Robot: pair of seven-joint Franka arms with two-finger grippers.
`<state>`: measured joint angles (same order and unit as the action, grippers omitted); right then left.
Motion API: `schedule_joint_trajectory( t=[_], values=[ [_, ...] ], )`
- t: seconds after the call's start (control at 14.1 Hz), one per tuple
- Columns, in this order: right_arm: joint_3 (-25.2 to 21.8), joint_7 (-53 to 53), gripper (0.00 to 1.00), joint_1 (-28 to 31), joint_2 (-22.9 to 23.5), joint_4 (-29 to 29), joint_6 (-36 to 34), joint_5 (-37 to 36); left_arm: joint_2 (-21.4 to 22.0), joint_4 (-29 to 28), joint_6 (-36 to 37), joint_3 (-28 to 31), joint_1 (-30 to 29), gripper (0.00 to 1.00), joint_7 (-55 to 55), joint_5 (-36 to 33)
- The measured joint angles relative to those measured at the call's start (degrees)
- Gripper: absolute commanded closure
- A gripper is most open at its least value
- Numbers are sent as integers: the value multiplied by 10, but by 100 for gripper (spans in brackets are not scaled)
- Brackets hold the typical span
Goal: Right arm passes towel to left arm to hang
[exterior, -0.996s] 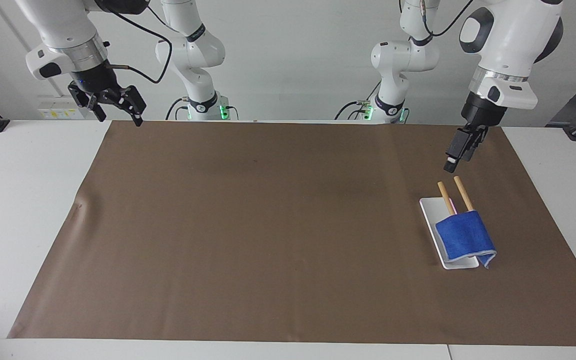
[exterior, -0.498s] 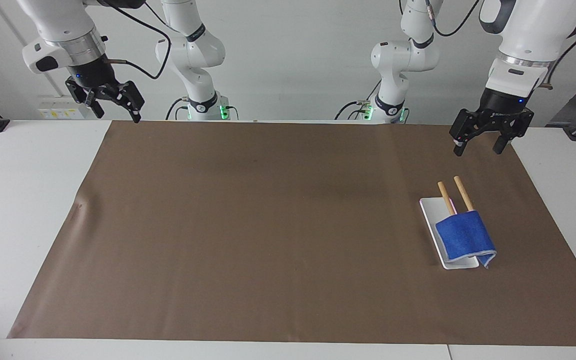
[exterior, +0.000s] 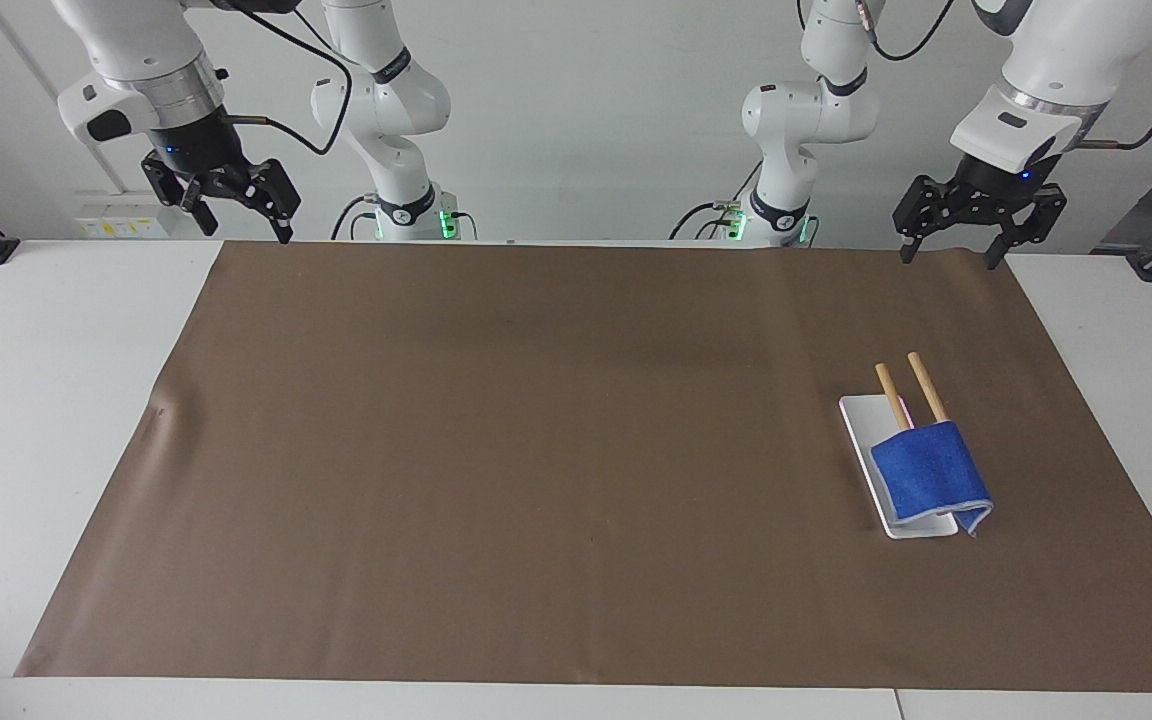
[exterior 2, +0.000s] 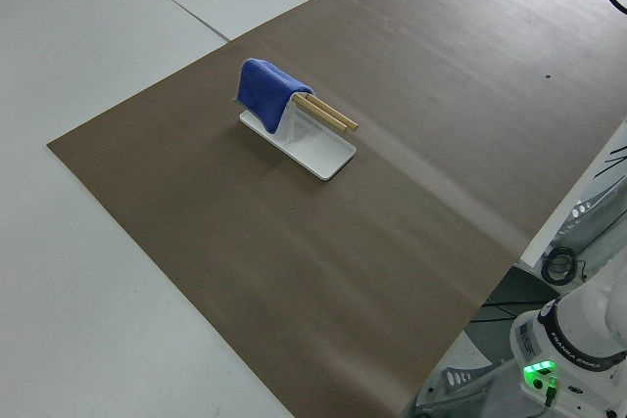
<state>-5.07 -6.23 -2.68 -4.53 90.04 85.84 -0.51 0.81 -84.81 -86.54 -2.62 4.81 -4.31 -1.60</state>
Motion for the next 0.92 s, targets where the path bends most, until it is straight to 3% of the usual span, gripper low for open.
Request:
schedule_joint_trajectory(
  t=[0.92],
  values=[
    [1, 0, 0, 0, 0, 0, 0, 0, 1, -4, 35, 1, -15, 0, -1, 24]
  ],
)
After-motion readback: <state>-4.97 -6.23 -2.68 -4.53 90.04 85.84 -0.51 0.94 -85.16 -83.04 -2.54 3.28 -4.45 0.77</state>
